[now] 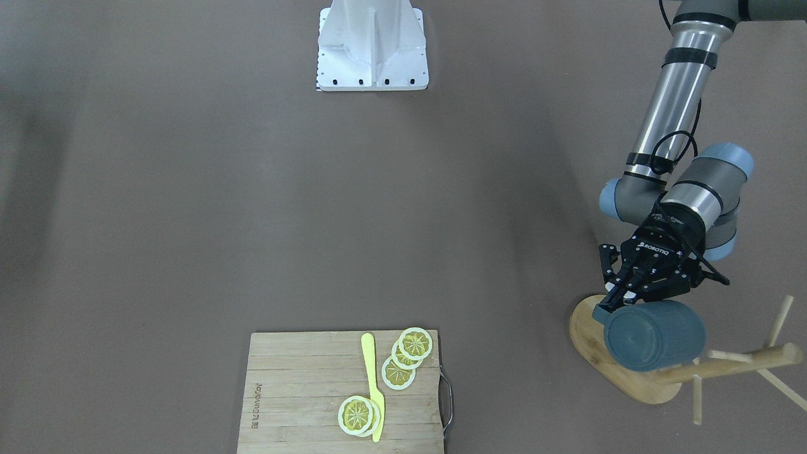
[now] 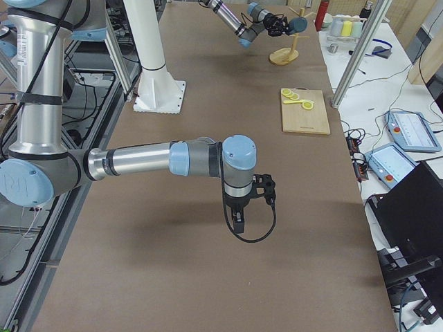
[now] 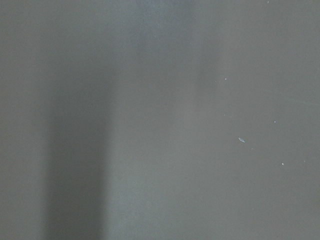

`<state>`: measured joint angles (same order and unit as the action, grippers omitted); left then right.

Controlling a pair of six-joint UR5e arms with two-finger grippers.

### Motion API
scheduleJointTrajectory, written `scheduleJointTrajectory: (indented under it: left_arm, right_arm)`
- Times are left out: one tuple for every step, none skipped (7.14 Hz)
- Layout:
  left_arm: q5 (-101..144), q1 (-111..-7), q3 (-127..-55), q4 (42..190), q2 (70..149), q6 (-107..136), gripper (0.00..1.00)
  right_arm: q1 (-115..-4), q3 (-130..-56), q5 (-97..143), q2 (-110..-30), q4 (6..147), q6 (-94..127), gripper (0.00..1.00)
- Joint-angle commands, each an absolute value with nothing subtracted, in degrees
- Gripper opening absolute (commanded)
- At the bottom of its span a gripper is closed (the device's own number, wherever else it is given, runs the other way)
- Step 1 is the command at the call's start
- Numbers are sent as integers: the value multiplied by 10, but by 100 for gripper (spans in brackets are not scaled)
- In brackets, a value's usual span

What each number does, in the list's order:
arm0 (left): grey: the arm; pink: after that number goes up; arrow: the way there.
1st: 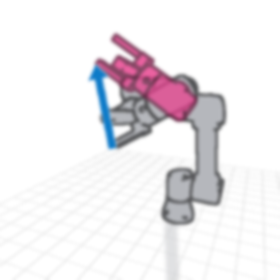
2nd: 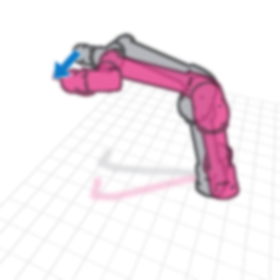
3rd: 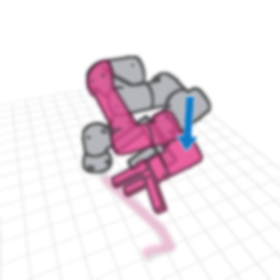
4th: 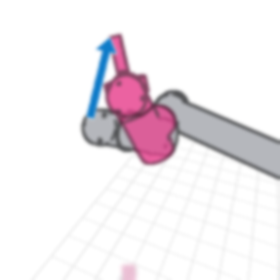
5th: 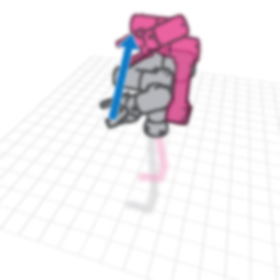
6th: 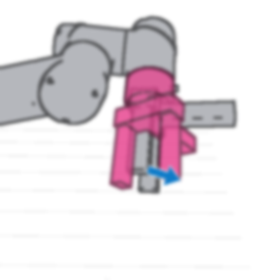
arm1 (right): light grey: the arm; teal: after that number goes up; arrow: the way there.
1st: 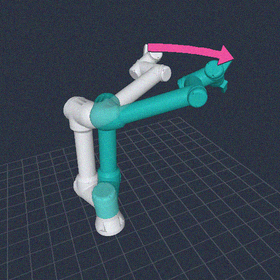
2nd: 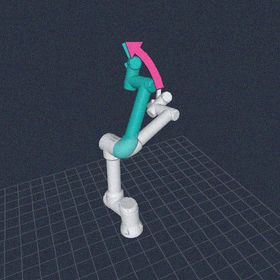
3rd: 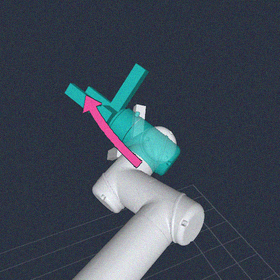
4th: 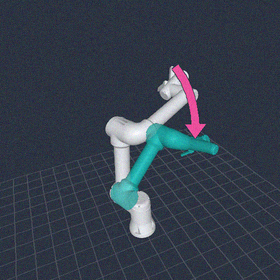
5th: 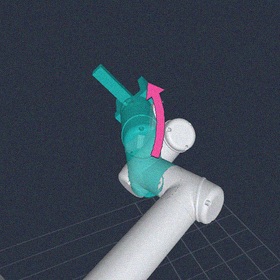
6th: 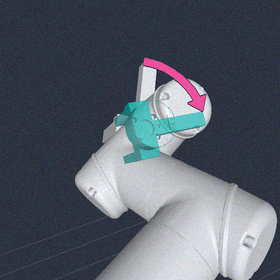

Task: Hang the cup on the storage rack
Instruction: 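Hook the mug handle onto a peg of the wooden stand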

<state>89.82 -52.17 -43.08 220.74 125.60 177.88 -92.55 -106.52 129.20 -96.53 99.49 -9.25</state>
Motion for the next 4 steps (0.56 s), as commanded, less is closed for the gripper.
scheduleJointTrajectory:
  left_arm:
    - [898,-536,-427,2195,1259,1778,0]
    - [906,-548,-419,2195,1258,1778,0]
    - [919,-559,-411,2195,1258,1778,0]
    - [925,-566,-407,2195,1258,1778,0]
  right_arm:
    - [-925,-1066,1292,-965,995,-92,100]
    - [-925,-1066,1292,-966,995,-92,100]
    - [-925,-1066,1292,-966,995,-93,100]
    - [-925,-1066,1292,-966,995,-92,100]
